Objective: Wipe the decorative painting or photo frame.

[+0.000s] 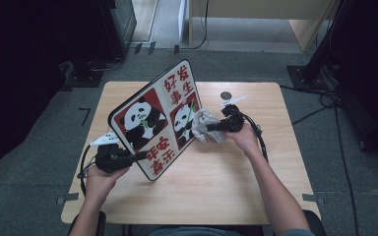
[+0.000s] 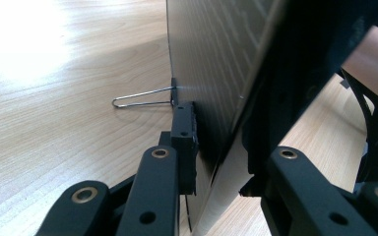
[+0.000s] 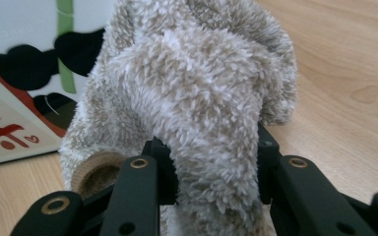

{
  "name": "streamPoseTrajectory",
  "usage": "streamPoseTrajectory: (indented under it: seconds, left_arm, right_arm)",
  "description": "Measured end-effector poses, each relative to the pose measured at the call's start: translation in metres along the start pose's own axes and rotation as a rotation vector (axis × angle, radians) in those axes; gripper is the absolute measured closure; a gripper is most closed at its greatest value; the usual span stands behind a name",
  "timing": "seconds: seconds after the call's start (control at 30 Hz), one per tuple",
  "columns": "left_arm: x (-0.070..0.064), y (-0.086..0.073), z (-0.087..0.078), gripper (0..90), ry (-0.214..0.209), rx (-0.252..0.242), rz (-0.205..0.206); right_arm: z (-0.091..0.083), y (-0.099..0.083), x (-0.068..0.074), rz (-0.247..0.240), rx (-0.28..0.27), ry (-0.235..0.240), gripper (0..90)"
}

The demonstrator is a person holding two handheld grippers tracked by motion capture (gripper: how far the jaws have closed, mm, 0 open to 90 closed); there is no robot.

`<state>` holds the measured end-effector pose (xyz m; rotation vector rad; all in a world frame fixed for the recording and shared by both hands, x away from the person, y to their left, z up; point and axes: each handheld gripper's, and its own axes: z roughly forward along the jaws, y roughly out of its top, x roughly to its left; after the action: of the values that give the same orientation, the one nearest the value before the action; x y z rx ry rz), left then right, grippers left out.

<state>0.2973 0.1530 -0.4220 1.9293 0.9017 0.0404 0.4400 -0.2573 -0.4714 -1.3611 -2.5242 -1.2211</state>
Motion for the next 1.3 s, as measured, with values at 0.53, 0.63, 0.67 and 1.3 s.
streamPoseTrajectory:
  seconds: [0.53,0.63,0.67,1.3]
  left_arm:
    - [-0.001,0.001,0.001,71.0,-0.009,-0.007,-0.024]
    - [0.000,0.001,0.000,71.0,-0.016,-0.005,-0.030]
    - [0.000,0.001,0.000,71.0,-0.020,-0.004,-0.033]
    - [0.002,-0.001,-0.003,69.0,-0.044,-0.023,-0.060]
  right_arm:
    - [-0.041,0.032,0.020,-0.050,-0.060,0.014,66.5]
    - [-0.049,0.041,0.027,-0.071,-0.066,0.014,66.5]
    - [-0.053,0.045,0.029,-0.079,-0.071,0.013,66.5]
    - [-0.089,0.106,0.074,-0.158,-0.100,0.033,66.5]
